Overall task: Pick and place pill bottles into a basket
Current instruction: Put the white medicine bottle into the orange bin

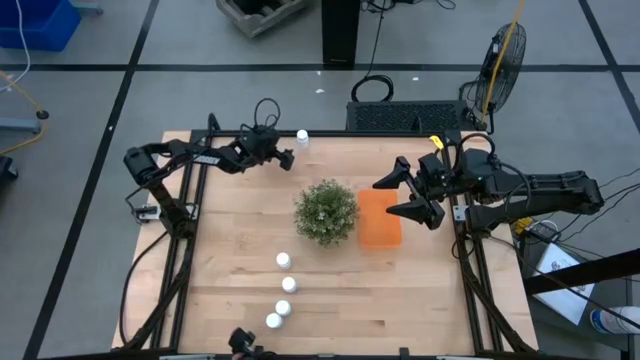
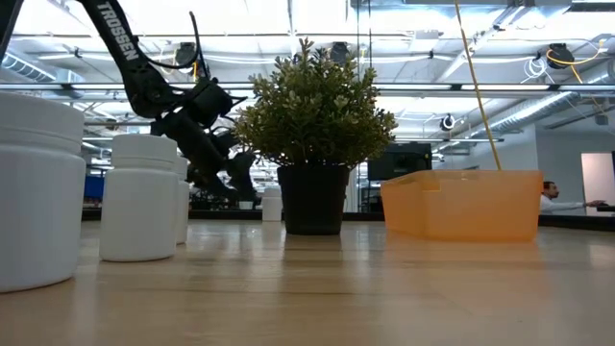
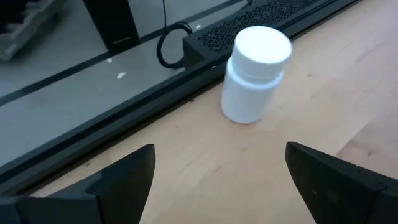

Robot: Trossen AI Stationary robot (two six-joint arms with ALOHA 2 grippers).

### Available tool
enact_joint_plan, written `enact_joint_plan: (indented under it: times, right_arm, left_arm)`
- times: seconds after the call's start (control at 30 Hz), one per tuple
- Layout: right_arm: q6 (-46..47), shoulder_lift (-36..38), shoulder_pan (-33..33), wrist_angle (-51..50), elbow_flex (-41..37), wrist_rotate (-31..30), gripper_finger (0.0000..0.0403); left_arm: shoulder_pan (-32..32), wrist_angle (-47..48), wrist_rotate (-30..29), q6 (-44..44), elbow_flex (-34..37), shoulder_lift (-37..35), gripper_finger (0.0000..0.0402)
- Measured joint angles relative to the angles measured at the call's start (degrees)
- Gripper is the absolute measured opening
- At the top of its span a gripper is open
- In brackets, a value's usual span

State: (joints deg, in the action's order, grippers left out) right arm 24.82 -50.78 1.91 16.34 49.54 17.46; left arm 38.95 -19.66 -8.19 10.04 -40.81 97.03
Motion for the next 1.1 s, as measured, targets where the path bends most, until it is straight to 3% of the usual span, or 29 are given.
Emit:
enact_joint_plan:
  times: [0.13,0.47,0.67,1.1]
  right_arm:
    - [-0.3,0.0,0.0,0.0,0.0,-1.0,0.0338]
    - [-1.5,0.0,0.0,-0.1,0.0,-0.9,0.0338]
    - [-1.5,0.0,0.0,-0.1,0.0,-0.9,0.0338]
    - [-0.6,0.0,0.0,-0.1,0.0,-0.9,0.0338]
  left_arm:
    - [-1.1,0.0,2.3,0.6,0.0,0.0,0.0365]
    - [-2.8,-1.5,1.7,-3.1,0.0,0.1,0.0365]
    - [-2.1,-7.0,3.6,-4.8,0.0,4.0,0.0365]
    - [-2.0,-8.8,1.7,-5.0,-0.4,5.9,0.0365]
